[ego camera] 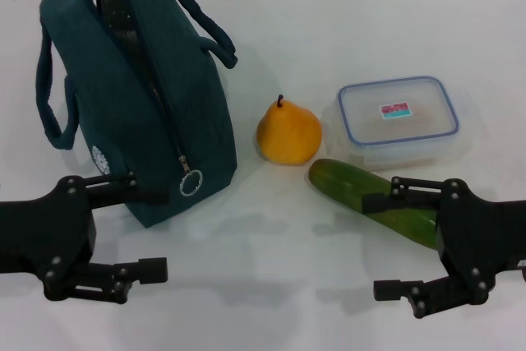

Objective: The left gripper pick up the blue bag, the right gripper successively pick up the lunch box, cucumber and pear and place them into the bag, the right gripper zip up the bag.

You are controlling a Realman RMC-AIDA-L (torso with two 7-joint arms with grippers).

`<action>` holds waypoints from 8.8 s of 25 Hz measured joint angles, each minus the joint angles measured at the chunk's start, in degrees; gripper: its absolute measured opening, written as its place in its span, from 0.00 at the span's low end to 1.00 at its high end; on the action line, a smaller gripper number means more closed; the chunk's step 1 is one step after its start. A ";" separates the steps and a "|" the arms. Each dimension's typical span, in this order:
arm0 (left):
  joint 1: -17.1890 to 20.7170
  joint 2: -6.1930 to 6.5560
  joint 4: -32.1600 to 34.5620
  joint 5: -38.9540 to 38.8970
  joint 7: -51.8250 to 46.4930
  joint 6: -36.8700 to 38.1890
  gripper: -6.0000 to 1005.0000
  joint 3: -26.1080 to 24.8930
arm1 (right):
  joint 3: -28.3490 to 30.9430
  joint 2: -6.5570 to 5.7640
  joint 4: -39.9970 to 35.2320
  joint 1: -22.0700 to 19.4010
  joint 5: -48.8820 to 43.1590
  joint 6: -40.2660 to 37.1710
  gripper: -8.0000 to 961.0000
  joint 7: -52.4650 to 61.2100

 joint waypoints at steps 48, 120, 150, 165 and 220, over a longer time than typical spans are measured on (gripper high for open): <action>-11.37 1.38 32.14 26.11 -78.48 -20.31 0.84 -16.11 | 6.75 -0.33 1.40 -0.07 -0.02 2.20 0.92 -0.69; -14.15 -5.10 33.48 30.30 -76.50 -10.12 0.04 -9.77 | 34.70 -0.18 27.66 8.37 -1.36 38.23 0.86 22.69; -14.54 -5.10 32.54 30.21 -76.56 -10.11 0.04 -9.77 | 33.28 0.11 30.05 7.44 -0.86 30.65 0.80 27.49; -14.90 -5.10 31.95 29.96 -76.55 -10.11 0.04 -9.76 | 33.39 0.08 30.27 7.89 -0.01 28.81 0.33 29.19; -15.43 -3.63 30.77 28.10 -75.85 -9.14 0.04 -9.85 | 34.26 0.46 35.29 2.91 23.69 8.74 0.11 43.90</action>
